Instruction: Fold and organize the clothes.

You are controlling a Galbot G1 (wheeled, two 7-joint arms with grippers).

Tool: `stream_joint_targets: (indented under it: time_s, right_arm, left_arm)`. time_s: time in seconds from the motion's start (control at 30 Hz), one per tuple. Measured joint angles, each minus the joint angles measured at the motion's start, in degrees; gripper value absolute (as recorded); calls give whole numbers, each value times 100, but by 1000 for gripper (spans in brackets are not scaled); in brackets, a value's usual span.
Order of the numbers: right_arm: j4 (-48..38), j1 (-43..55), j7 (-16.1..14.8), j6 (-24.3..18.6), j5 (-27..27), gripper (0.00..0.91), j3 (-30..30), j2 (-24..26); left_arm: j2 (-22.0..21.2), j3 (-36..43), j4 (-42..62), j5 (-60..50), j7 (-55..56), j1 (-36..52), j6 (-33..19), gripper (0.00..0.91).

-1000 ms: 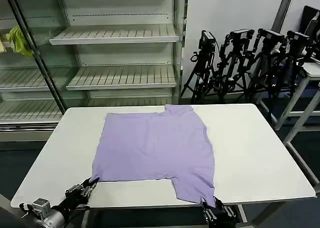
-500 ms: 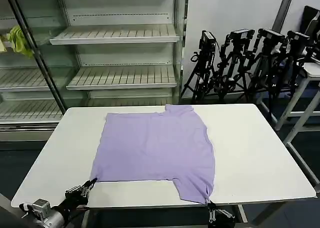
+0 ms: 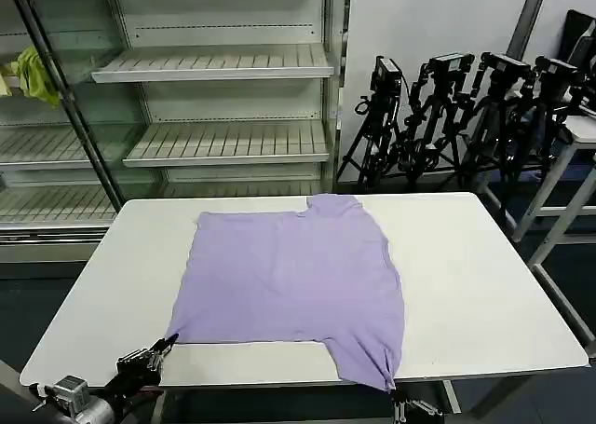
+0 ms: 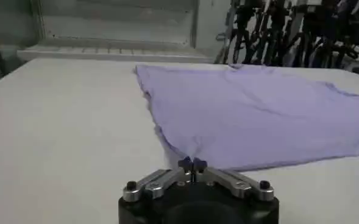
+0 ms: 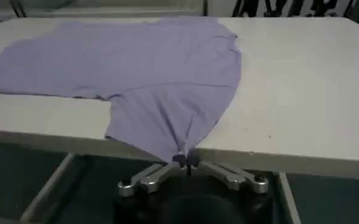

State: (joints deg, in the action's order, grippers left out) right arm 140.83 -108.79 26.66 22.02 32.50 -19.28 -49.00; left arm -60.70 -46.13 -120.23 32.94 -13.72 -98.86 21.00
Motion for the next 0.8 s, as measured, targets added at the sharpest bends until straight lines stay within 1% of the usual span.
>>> stream_joint_targets:
  time_s: [0.53,0.8]
  right_arm:
    - [607,-686,53,-10,25,0,-584,268]
    - [634,-722,85,10,101,0,-718,335]
  left_arm:
    - [-141,-422,-583,-70,-31,-744,-87,60]
    - [-136,-501,-678,-74,-37,-924,-121,60]
